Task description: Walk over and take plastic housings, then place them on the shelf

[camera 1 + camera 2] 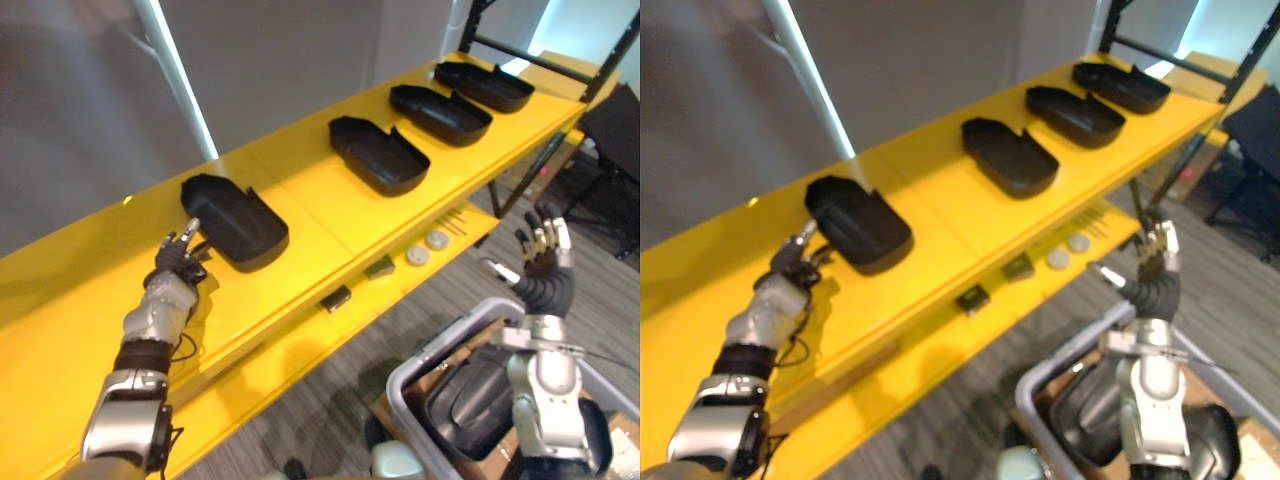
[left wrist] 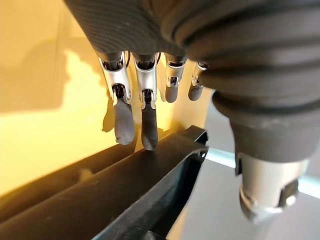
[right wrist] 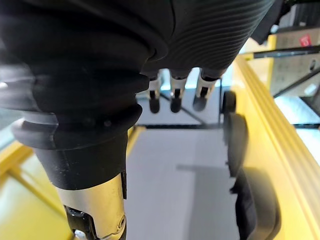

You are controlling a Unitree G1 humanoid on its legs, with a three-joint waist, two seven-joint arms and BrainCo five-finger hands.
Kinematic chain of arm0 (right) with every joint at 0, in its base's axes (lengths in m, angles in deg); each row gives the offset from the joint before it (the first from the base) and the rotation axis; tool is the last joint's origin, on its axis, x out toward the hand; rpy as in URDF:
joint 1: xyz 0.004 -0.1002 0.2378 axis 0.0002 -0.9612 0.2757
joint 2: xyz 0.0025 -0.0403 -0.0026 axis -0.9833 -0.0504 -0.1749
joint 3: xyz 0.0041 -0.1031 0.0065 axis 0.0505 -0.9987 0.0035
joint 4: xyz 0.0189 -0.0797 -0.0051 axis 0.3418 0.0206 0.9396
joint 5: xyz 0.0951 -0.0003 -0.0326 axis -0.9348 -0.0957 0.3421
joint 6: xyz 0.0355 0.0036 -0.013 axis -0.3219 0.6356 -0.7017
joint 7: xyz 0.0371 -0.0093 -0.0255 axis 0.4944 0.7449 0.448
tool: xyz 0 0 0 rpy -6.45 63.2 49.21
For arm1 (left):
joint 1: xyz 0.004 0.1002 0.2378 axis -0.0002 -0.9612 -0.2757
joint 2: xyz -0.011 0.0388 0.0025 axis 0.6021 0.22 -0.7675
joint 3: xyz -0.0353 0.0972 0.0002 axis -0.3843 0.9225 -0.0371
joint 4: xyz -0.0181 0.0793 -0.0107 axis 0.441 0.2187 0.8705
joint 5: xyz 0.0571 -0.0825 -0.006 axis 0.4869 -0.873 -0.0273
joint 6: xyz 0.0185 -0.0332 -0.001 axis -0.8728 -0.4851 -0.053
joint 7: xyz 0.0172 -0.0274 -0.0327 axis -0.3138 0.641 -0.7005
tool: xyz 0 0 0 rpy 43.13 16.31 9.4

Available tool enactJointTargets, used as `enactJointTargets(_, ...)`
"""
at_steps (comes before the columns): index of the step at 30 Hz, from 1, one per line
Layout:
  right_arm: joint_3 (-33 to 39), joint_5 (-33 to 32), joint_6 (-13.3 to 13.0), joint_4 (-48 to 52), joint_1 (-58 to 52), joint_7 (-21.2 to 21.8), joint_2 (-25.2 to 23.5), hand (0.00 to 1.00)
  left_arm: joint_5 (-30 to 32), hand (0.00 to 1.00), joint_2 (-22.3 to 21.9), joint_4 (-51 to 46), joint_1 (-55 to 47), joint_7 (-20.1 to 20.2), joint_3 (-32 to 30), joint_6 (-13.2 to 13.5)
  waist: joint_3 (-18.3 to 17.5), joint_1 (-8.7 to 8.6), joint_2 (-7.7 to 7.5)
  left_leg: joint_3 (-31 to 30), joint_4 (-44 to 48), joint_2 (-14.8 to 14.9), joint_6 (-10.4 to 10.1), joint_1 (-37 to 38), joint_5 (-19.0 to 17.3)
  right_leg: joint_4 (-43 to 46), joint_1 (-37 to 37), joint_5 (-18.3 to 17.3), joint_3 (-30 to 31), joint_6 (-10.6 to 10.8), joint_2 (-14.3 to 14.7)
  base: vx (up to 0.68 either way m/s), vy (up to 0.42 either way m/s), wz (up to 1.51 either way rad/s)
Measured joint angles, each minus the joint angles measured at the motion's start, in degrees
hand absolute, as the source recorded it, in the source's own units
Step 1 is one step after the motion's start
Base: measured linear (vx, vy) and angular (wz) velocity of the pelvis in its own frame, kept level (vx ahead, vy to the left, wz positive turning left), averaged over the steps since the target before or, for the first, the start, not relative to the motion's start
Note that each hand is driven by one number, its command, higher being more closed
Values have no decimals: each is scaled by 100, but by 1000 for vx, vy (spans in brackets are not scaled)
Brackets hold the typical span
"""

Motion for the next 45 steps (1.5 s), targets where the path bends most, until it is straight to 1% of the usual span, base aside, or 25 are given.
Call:
enactJointTargets(4,-22,-2,-60,0,-39,125,-66,0,140,0,-110,-252,-100,-128,-194,89,-33,-4,-55,-71,1,-4,-3,17,2,-58,79,7,-87,2,-11,-8,-6,8)
enactJointTargets(6,-22,-3,-61,0,-41,136,-66,0,533,0,-107,-386,-195,-217,-255,139,-34,-1,-53,-73,0,-4,-3,16,2,-59,79,7,-89,2,-12,0,0,0)
enactJointTargets(10,-21,-24,-61,1,-49,249,-64,0,1041,0,-94,-702,-237,-376,-709,170,-40,28,-45,-85,0,-7,-3,8,7,-60,80,7,-111,1,-10,-3,-2,1)
enactJointTargets(11,-21,-21,-66,2,-62,256,-62,0,1276,0,-49,-997,-241,-421,-938,271,-49,49,-33,-98,-2,-8,1,3,11,-60,82,7,-123,1,-10,-9,-6,4)
enactJointTargets(13,-20,-29,-77,4,-94,254,-55,0,1586,0,12,-1312,-258,-484,-1169,389,-90,83,5,-110,-11,-8,3,-3,13,-64,81,7,-140,1,-10,-4,-8,4)
enactJointTargets(15,-17,-142,-95,16,-175,253,-49,0,1730,0,220,-1863,-527,-554,-1459,570,-264,101,107,-147,-94,-15,7,-2,46,-100,81,6,-203,1,-10,16,-14,9)
enactJointTargets(18,-7,-276,-131,77,-335,253,-50,0,1880,0,244,-2884,-1201,-680,-2113,905,-444,163,239,-223,-235,-23,1,91,90,-159,176,6,-303,1,-8,34,-15,13)
enactJointTargets(19,-7,-276,-132,92,-373,252,-57,0,1924,0,230,-3176,-1462,-765,-2279,1026,-483,200,271,-248,-244,-21,1,120,90,-189,236,6,-343,1,-8,12,-19,14)
enactJointTargets(20,-3,-276,-134,229,-506,252,-76,0,2097,0,105,-3791,-1953,-809,-2562,1271,-514,305,294,-277,-276,-19,-1,189,91,-232,329,4,-428,0,-7,-12,-21,13)
enactJointTargets(21,-8,-276,-134,305,-564,255,-100,0,2146,0,28,-4087,-2181,-827,-2667,1367,-538,347,293,-296,-284,-22,-2,180,91,-264,356,3,-443,-2,-11,-18,-23,15)
enactJointTargets(22,-5,-273,-137,408,-624,251,-164,0,2296,0,-129,-4566,-2538,-929,-2801,1556,-544,416,287,-341,-308,-29,-4,180,91,-294,404,-5,-494,-8,-22,-36,-20,30)
enactJointTargets(23,-3,-271,-140,541,-723,245,-278,0,2678,0,-450,-5192,-3013,-1033,-2950,1867,-563,458,262,-457,-353,-51,-13,187,101,-343,476,-15,-620,-16,-48,-38,-25,36)
enactJointTargets(24,-6,-268,-154,582,-783,244,-366,0,2948,0,-747,-5656,-3377,-1088,-3056,2037,-624,514,236,-505,-416,-64,-27,187,136,-351,474,-22,-689,-19,-58,-29,-30,45)
enactJointTargets(25,3,-271,-156,616,-850,226,-489,0,3280,0,-1125,-6180,-3798,-1194,-3101,2342,-665,607,192,-575,-448,-73,-14,186,181,-355,484,-27,-765,-24,-65,-5,-23,28)
enactJointTargets(26,-7,-271,-156,647,-877,223,-551,0,3379,0,-1319,-6413,-4012,-1215,-3104,2491,-676,681,174,-585,-469,-74,-13,188,201,-355,492,-27,-793,-24,-65,-6,-21,32)
enactJointTargets(27,-12,-269,-156,753,-916,225,-688,0,3653,0,-1677,-6806,-4412,-1206,-3072,2765,-692,798,141,-671,-504,-87,-9,191,252,-356,527,-29,-890,-26,-75,-9,-18,35)
enactJointTargets(28,-13,-261,-171,814,-920,181,-777,0,3973,0,-1899,-7006,-4658,-1197,-3034,2904,-686,831,111,-763,-526,-104,-14,196,276,-358,580,-36,-966,-20,-92,-36,-18,50)
enactJointTargets(29,-17,-238,-188,872,-921,80,-844,0,4246,0,-2101,-7208,-4938,-1165,-2919,3094,-700,914,79,-856,-594,-126,-40,214,304,-359,625,-57,-1075,-14,-116,-34,-9,45)
enactJointTargets(30,-17,-235,-192,900,-912,39,-864,0,4318,0,-2157,-7267,-5039,-1141,-2867,3189,-690,933,59,-886,-614,-136,-39,229,309,-359,658,-67,-1134,-11,-131,-59,-6,42)
enactJointTargets(32,-22,-237,-219,915,-869,-52,-880,0,4330,0,-2342,-7374,-5257,-898,-2797,3471,-684,1025,2,-890,-695,-160,-18,296,343,-319,686,-153,-1208,32,-174,-68,2,17)
enactJointTargets(36,-23,-235,-259,915,-858,-264,-885,0,4342,0,-2393,-7376,-5254,-858,-2603,3742,-666,1042,-75,-905,-824,-208,-6,314,439,-266,652,-176,-1223,55,-212,-34,14,2)
enactJointTargets(38,-22,-235,-259,915,-849,-289,-889,0,4341,0,-2391,-7379,-5251,-857,-2600,3849,-664,1038,-99,-892,-875,-216,-7,340,466,-267,645,-175,-1221,60,-217,0,11,-2)
enactJointTargets(39,-27,-235,-259,914,-832,-300,-889,0,4342,0,-2387,-7389,-5234,-859,-2602,3929,-650,1040,-139,-883,-892,-217,-25,364,483,-269,645,-177,-1216,64,-215,11,9,-4)
enactJointTargets(42,-38,-226,-257,910,-700,-386,-891,0,4373,0,-2340,-7397,-5038,-863,-2602,4002,-630,1034,-239,-866,-842,-215,15,353,494,-261,579,-161,-1185,71,-211,41,8,-5)
enactJointTargets(45,-17,-231,-256,900,-703,-377,-906,0,4411,0,-2297,-7397,-4865,-883,-2600,3986,-596,1033,-264,-872,-712,-220,67,271,425,-259,579,-145,-1186,82,-223,50,7,1)
